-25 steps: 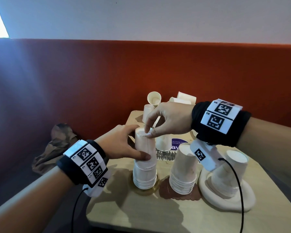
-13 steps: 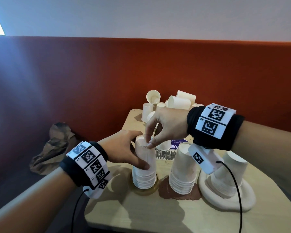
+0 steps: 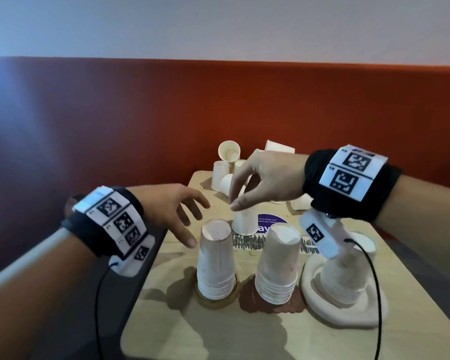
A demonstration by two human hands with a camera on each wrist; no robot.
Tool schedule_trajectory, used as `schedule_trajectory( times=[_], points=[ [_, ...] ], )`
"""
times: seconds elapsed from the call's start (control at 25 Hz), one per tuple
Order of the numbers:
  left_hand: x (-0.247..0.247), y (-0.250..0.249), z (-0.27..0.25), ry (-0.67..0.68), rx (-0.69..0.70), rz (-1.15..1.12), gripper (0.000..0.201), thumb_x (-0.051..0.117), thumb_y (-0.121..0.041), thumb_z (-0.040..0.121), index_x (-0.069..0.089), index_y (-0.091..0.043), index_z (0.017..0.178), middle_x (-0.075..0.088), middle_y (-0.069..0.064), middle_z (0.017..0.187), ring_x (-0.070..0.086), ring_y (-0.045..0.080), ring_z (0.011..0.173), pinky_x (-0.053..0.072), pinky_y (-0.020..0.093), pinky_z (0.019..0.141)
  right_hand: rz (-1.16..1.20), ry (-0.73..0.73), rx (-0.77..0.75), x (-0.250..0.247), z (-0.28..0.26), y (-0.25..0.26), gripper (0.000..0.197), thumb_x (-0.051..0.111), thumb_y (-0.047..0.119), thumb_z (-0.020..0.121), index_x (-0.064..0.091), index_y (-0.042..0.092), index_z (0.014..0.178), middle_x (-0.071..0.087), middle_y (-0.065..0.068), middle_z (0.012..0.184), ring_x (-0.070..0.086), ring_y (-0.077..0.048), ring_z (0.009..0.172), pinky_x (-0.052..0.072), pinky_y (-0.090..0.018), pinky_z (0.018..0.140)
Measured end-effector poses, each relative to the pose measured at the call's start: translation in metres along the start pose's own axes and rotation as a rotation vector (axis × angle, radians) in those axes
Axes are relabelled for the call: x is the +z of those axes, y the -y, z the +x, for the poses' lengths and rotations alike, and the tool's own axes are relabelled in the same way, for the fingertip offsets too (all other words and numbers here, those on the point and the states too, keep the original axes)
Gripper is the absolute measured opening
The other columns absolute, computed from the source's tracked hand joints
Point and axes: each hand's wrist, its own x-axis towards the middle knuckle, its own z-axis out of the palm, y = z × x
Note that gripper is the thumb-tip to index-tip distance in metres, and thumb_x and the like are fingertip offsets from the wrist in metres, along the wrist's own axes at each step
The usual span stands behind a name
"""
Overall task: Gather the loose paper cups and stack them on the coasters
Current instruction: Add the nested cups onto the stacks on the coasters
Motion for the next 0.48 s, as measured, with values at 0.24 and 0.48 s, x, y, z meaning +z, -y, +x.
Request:
schedule_trajectory(
  times=[0.24, 0.48],
  points=[
    [-0.060, -0.033, 0.014, -0.246, -0.063, 0.207, 0.051, 0.074, -0.052, 0.080, 0.062, -0.029, 0.124, 0.069, -0.014, 0.111, 0.064, 0.004, 0.100, 0.047, 0.028, 0.092, -0.085, -0.111, 0.106, -0.048, -0.020, -0.022, 0.014, 0.074, 0.043, 0.086, 0.077, 0.031, 0.093, 0.074, 0.017, 0.098, 0.065, 0.003, 0.091, 0.049, -0.032, 0.097],
    [-0.038, -0.047, 0.075, -0.210, 0.020, 0.192, 0.053, 0.073, -0.051, 0.082, 0.061, -0.024, 0.126, 0.074, -0.012, 0.105, 0.067, 0.006, 0.098, 0.048, 0.027, 0.089, -0.139, -0.144, 0.325, -0.053, -0.024, -0.082, 0.020, 0.074, 0.048, 0.084, 0.075, 0.031, 0.095, 0.073, 0.017, 0.097, 0.066, -0.004, 0.093, 0.052, -0.035, 0.093]
  ],
)
